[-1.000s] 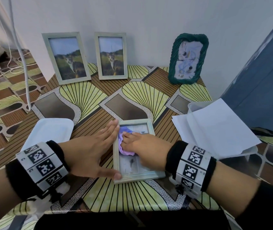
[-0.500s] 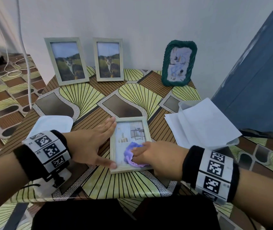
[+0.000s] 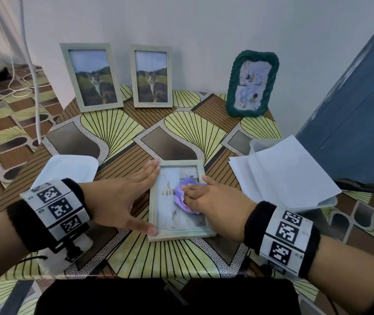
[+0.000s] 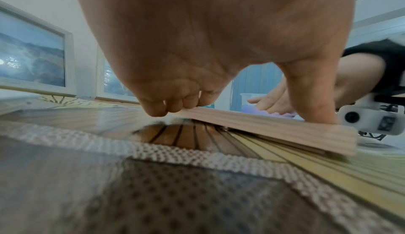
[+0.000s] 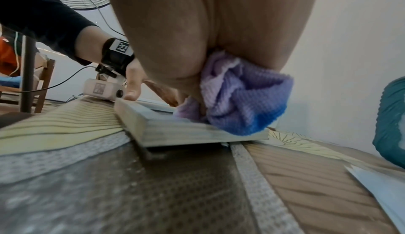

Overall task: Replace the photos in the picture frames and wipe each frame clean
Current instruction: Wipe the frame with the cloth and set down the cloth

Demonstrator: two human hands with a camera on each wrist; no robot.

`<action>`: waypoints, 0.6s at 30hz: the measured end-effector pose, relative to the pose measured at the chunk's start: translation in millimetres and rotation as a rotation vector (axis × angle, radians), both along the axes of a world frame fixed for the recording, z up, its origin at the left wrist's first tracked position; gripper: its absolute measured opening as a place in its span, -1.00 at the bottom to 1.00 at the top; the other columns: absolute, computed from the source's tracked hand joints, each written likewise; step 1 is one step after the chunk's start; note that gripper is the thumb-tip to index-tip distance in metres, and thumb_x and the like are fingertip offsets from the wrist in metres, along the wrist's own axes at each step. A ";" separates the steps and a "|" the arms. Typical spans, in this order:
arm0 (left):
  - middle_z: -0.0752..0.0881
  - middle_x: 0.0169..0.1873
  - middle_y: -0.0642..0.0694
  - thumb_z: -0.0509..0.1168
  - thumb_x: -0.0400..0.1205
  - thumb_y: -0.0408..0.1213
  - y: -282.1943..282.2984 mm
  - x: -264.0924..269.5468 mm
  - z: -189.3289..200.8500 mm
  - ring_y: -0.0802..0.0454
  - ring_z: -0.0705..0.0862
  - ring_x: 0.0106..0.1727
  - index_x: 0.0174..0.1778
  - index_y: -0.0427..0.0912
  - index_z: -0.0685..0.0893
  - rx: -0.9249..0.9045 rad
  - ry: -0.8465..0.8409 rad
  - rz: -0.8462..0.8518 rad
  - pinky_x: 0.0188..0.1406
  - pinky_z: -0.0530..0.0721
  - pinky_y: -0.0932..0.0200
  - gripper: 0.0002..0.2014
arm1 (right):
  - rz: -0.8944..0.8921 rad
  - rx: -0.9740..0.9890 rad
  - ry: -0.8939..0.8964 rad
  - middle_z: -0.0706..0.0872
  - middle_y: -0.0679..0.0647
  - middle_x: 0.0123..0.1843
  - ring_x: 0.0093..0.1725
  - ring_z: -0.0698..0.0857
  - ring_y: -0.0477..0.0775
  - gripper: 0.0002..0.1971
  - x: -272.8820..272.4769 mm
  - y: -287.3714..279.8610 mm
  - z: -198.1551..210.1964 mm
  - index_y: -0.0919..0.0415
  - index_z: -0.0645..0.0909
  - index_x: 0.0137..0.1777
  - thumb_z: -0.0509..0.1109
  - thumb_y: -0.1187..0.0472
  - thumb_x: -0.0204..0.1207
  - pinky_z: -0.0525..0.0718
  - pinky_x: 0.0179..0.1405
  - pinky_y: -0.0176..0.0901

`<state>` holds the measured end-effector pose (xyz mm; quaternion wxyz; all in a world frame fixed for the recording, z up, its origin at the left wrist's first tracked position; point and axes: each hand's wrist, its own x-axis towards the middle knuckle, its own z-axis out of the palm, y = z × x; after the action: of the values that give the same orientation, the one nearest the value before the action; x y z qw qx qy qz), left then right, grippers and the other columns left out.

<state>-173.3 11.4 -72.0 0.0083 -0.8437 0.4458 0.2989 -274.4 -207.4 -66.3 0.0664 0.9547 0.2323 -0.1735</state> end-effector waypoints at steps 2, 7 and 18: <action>-0.69 0.50 0.10 0.16 0.32 0.62 -0.2 0.5 -0.4 0.35 -0.62 0.51 0.57 -0.11 -0.59 0.007 -0.006 -0.005 0.50 -0.44 0.34 0.35 | -0.007 -0.002 0.018 0.10 0.05 0.75 0.72 0.07 -0.04 -0.37 10.6 -1.1 -0.6 0.14 0.15 0.70 0.20 0.34 0.63 -0.18 0.69 0.02; -0.72 0.47 0.13 0.16 0.32 0.62 -1.2 1.8 -0.4 0.37 -0.63 0.49 0.55 -0.09 -0.62 0.008 -0.002 -0.008 0.44 -0.45 0.42 0.34 | -0.006 0.008 0.032 -0.02 0.19 0.76 0.73 0.04 0.09 -0.30 31.8 7.5 -2.1 0.23 0.00 0.73 0.22 0.31 0.64 -0.15 0.69 -0.03; -0.68 0.51 0.07 0.13 0.33 0.63 -1.8 1.0 0.3 0.31 -0.60 0.54 0.58 -0.12 -0.58 0.012 -0.040 -0.030 0.56 -0.37 0.31 0.32 | 0.076 0.135 0.064 0.05 0.14 0.76 0.73 -0.03 0.04 -0.36 24.2 23.4 -6.4 0.18 0.18 0.69 0.17 0.46 0.62 0.03 0.70 -0.02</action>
<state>-172.3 9.7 -71.7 0.0268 -0.8427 0.4562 0.2847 -250.2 -184.0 -72.8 0.0011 0.9414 0.2817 -0.1855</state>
